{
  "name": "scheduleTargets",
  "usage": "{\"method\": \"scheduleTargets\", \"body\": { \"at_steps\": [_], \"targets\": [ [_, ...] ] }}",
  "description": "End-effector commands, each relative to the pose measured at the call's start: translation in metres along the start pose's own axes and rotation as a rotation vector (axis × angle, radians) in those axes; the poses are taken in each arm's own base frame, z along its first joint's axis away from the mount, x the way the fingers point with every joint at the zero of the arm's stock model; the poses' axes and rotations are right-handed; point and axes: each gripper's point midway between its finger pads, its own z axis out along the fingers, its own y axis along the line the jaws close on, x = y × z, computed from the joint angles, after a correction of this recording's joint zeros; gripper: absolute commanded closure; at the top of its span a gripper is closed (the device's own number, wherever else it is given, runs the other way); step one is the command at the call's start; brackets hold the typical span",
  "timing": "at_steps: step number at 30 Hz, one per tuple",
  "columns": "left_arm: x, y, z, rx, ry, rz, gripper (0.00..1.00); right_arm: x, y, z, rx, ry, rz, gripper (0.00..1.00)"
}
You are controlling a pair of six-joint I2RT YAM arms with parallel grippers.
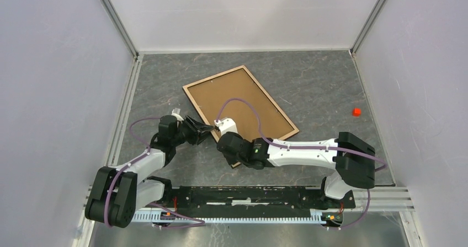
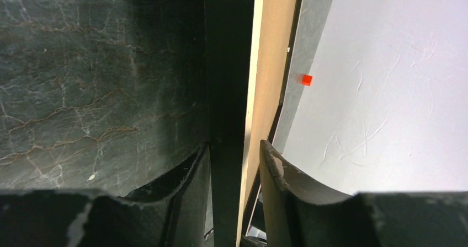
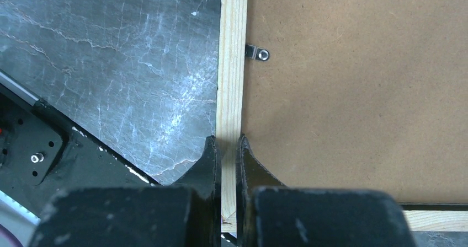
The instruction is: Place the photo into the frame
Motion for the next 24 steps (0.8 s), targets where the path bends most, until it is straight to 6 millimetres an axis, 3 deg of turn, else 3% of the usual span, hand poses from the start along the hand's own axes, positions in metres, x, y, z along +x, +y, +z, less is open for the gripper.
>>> {"method": "scheduleTargets", "body": {
  "at_steps": [1, 11, 18, 24],
  "targets": [
    [-0.013, -0.040, -0.003, 0.103, -0.047, 0.048, 0.57, -0.043, 0.019, -0.018, -0.088, -0.148, 0.027, 1.00],
    [-0.013, -0.056, -0.002, 0.124, -0.030, 0.034, 0.55, -0.056, 0.027, -0.022, -0.126, -0.199, 0.032, 1.00],
    [-0.012, -0.056, -0.002, 0.112, -0.033, 0.042, 0.58, -0.068, 0.030, -0.028, -0.142, -0.232, 0.029, 1.00],
    [-0.012, -0.053, -0.001, 0.086, -0.035, 0.057, 0.53, -0.079, 0.037, -0.032, -0.175, -0.258, 0.035, 1.00]
  ]
}}
